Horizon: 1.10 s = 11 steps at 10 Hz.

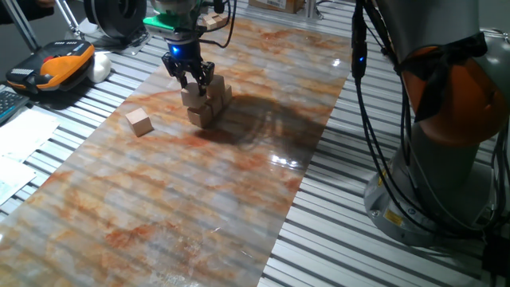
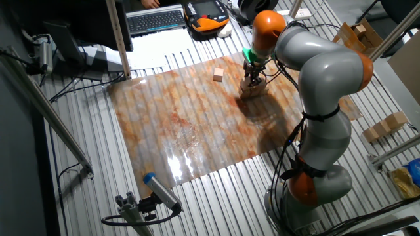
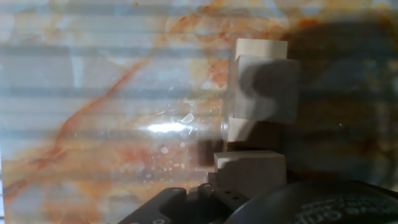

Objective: Stack the blocks into a pyramid shape

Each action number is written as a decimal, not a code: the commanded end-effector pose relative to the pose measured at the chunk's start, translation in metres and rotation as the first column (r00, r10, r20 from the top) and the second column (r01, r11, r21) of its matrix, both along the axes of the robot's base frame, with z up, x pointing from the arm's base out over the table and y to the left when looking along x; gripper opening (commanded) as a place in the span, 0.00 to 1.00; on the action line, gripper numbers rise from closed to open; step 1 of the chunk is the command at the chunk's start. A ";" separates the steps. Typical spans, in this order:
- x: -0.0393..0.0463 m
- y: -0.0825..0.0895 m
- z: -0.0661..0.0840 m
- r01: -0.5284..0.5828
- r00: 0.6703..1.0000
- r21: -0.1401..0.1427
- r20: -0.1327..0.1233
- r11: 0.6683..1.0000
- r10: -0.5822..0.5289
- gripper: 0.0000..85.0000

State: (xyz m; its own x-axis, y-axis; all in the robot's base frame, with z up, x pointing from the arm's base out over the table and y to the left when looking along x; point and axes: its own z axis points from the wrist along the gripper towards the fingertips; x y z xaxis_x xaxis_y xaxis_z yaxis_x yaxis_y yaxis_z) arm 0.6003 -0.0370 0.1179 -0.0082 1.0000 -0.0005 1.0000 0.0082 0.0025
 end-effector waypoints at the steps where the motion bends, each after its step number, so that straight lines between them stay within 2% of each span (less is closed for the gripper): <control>1: -0.0001 -0.001 0.000 0.017 1.000 -0.001 -0.005 1.000 -0.017 0.00; 3: -0.0003 -0.003 -0.001 0.026 1.000 -0.008 -0.014 1.000 -0.026 0.00; 6: -0.0001 -0.006 -0.001 0.012 0.999 -0.034 -0.035 0.999 -0.014 0.00; 11: 0.0005 -0.009 0.000 0.034 0.998 -0.046 -0.052 0.998 -0.036 0.00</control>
State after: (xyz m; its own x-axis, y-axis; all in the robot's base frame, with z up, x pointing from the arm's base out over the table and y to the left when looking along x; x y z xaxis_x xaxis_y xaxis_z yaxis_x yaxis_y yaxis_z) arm 0.6009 -0.0461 0.1174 0.0288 0.9985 -0.0470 0.9982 -0.0312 -0.0520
